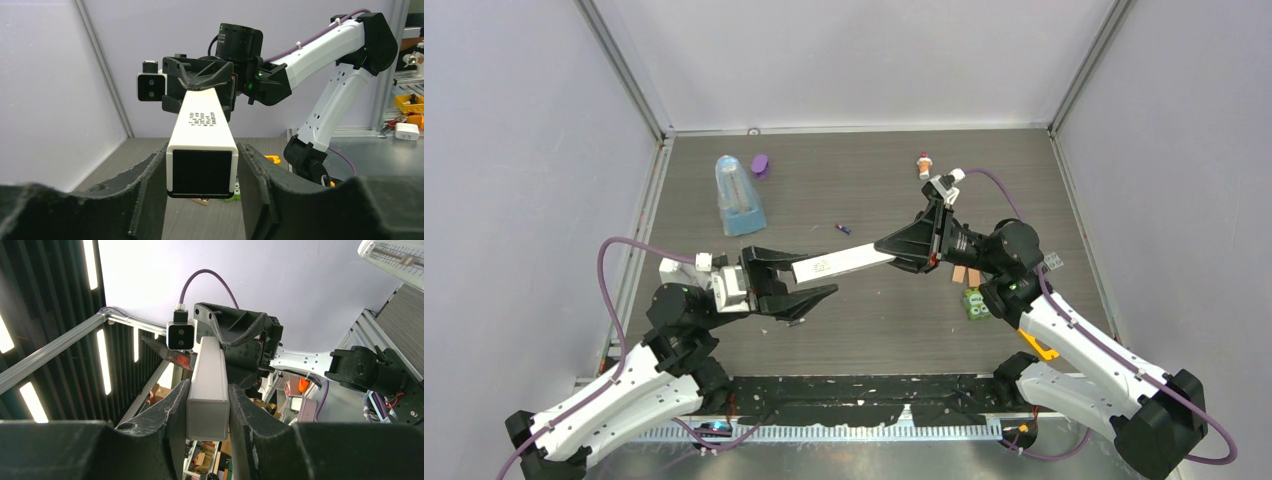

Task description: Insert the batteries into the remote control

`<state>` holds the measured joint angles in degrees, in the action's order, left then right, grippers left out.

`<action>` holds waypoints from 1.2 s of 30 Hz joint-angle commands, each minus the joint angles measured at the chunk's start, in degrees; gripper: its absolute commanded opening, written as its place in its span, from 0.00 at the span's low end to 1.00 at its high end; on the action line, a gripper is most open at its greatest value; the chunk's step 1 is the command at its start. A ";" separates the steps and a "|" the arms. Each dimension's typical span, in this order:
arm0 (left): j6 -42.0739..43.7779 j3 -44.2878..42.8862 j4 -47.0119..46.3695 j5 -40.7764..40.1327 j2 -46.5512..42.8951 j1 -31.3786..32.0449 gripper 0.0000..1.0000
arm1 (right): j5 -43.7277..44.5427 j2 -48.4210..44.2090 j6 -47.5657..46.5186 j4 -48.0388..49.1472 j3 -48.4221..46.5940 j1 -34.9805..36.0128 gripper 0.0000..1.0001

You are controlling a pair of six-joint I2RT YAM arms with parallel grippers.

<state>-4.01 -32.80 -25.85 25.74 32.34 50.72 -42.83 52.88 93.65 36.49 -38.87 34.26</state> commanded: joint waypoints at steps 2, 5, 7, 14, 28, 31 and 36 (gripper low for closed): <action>-0.02 -0.11 -3.50 0.24 -0.38 0.17 0.55 | 0.12 0.06 0.49 3.59 -0.35 -0.16 0.05; -0.03 -0.08 -3.84 0.37 -0.31 0.17 0.60 | -0.05 0.31 0.39 3.63 -0.33 -0.17 0.05; -0.03 -0.14 -3.86 0.37 -0.18 0.17 0.61 | -0.10 0.36 0.32 3.59 -0.33 -0.15 0.05; -0.18 -0.22 -4.23 0.29 0.08 0.19 0.58 | -0.15 0.55 0.30 3.65 -0.33 -0.16 0.05; -0.48 0.09 -4.46 0.94 0.53 0.18 0.00 | -1.93 0.74 -4.17 -0.15 -1.14 -0.20 0.13; -0.72 -0.06 -3.37 0.67 0.32 0.15 0.00 | -3.12 0.65 -12.58 -8.67 -2.86 -0.23 0.40; -2.32 -1.60 0.74 -0.15 0.60 0.17 0.00 | -4.19 1.03 -17.61 -8.44 -3.56 -0.16 0.65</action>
<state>-4.56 -32.60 -25.63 25.71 32.73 50.74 -45.19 53.67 82.85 28.97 -39.97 34.11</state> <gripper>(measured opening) 0.359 0.615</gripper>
